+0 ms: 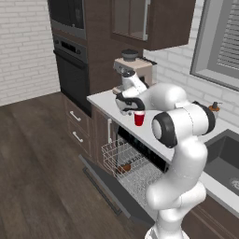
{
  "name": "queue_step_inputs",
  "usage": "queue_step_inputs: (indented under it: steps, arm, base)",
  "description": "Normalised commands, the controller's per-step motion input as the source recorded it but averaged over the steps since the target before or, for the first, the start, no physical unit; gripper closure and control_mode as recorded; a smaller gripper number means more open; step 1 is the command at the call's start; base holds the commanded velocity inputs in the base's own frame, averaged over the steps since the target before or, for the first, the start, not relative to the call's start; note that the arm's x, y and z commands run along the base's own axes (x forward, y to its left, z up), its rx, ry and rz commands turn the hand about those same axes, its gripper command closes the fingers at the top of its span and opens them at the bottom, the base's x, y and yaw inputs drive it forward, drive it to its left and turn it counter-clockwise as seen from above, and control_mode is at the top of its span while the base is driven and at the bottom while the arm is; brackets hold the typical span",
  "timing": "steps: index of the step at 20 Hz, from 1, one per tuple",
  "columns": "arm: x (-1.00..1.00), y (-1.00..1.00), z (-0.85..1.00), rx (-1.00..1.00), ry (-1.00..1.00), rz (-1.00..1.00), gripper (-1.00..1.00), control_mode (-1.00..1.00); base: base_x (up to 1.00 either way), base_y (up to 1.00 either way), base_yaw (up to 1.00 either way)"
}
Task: Pick up the cup and bowl from the counter, place them in the dishwasher, and close the dishwasher door.
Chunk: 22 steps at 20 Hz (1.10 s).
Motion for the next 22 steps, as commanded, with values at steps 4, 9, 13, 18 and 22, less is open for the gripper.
queue_step_inputs:
  steps: [4,9,13,18,22]
  arm:
    - [0.39,-0.06,-0.4,0.0,0.08,0.0,-1.0,-1.0]
    - [0.45,0.0,-0.39,0.0,0.02,0.0,-1.0,-1.0]
    - [0.41,-0.11,-0.32,0.0,0.02,0.0,-1.0,-1.0]
    - [0.28,-0.16,-0.28,0.0,0.04,0.0,-1.0,-1.0]
    - [0.22,-0.15,-0.25,0.0,0.03,0.0,-1.0,-1.0]
  base:
    - [0.0,0.0,0.0]
    - [0.0,0.0,0.0]
    - [0.0,0.0,0.0]
    - [0.0,0.0,0.0]
    - [0.0,0.0,0.0]
